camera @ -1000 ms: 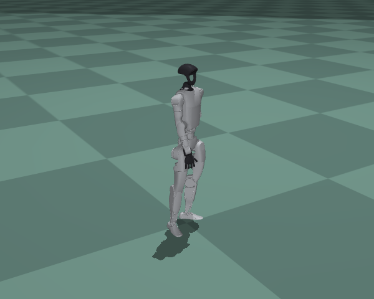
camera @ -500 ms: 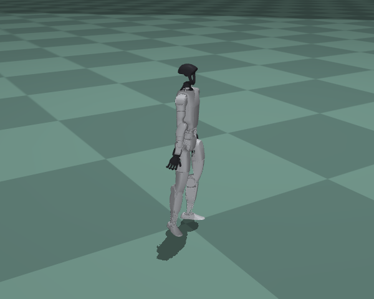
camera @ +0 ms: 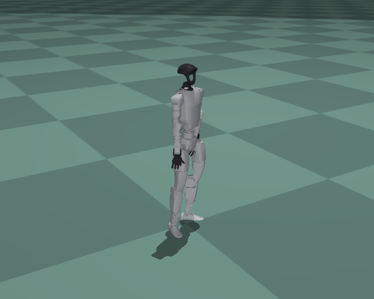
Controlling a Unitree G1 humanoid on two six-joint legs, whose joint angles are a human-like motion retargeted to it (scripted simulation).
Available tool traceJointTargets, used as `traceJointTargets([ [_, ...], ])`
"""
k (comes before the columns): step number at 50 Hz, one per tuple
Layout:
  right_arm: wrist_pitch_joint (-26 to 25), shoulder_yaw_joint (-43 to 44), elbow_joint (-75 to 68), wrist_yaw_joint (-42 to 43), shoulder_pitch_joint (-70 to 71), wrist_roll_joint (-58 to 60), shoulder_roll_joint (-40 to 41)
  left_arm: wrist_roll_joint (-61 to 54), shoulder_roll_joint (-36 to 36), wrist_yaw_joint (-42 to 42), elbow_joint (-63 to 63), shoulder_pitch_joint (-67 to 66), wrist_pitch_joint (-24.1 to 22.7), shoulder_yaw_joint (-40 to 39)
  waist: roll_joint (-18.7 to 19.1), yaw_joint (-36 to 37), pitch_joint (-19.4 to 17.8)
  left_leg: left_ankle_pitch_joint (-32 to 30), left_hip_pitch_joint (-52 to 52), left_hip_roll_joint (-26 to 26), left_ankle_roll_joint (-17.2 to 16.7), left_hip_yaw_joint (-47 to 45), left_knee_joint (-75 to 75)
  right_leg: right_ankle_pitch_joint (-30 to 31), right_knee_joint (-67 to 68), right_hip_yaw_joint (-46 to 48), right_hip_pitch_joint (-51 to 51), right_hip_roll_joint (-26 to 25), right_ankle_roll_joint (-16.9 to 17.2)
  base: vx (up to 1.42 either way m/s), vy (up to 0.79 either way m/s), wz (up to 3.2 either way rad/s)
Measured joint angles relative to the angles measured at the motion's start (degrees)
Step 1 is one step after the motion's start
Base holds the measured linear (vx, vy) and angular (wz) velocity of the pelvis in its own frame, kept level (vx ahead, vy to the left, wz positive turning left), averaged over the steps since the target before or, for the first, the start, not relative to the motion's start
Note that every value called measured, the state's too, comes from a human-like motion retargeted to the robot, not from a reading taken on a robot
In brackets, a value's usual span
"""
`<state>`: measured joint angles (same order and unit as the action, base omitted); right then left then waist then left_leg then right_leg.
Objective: Upper body actions
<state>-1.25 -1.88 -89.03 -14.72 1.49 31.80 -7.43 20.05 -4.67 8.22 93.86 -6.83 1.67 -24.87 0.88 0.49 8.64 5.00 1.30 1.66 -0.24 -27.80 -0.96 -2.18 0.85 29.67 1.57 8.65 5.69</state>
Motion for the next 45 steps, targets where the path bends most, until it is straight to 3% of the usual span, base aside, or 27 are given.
traceJointTargets([
  [13, 0.3, -3.0, -0.3, 0.6, 0.4, 4.6, -0.3, 8.8, 0.8, -1.0, -2.5, 1.7, 0.4, 6.8, 0.1, 1.4, 0.1, -0.2, 0.4, 0.1, -0.3, 0.3, -0.2, 0.2, 0.3, 0.4, 0.0, 0.4, 0.0, 0.00, 0.01, 0.01],
  [21, -0.8, -4.3, -2.0, 3.8, 0.1, 6.6, 0.3, 5.3, -1.1, 0.4, -1.6, 2.5, 0.7, 3.6, 0.6, 0.8, 0.1, -0.7, 0.4, 1.9, -1.4, -0.2, 0.3, -0.7, 0.7, -0.7, 0.6, -1.9, -1.3, -0.06, -0.12, -0.07],
  [33, -0.4, -3.3, -1.9, 1.8, -0.3, 7.1, -0.2, 1.8, -2.2, 0.4, -2.4, 1.9, 0.9, 0.4, 0.5, -3.1, -0.7, -1.9, 0.2, 6.3, -3.7, 0.7, -2.2, -3.1, -0.5, -2.3, -1.1, -7.0, -4.7, -0.12, -0.25, 0.10],
  [38, -0.3, -0.7, -2.1, 1.9, -0.5, 5.0, -1.2, 2.7, -0.8, -0.6, -5.5, 1.3, -0.2, 0.6, -1.0, -3.4, -1.4, -3.0, 0.9, 7.5, -1.6, -0.9, -6.2, -3.1, -1.2, -3.1, -1.9, -7.3, -5.8, -0.14, -0.23, 0.06],
  [42, -0.4, 1.1, -3.1, 3.0, -0.7, 3.9, -2.5, 0.1, 0.7, -7.5, -6.2, 1.7, -1.8, 1.1, -3.4, -2.4, -2.4, 0.5, 3.2, 6.6, 3.9, -0.9, -13.9, -2.8, -1.5, -4.1, -2.3, -5.4, -6.4, -0.14, -0.16, -0.05],
  [45, -0.9, 1.8, -4.1, 3.5, -0.2, 3.5, -3.8, -2.4, 1.8, -11.0, -6.5, 2.1, -3.2, 0.8, -3.6, -1.2, -3.6, 2.3, 6.1, 5.6, 4.0, 2.6, -18.7, -2.3, -1.7, -4.5, -2.6, -5.4, -6.7, -0.15, -0.12, -0.27],
])
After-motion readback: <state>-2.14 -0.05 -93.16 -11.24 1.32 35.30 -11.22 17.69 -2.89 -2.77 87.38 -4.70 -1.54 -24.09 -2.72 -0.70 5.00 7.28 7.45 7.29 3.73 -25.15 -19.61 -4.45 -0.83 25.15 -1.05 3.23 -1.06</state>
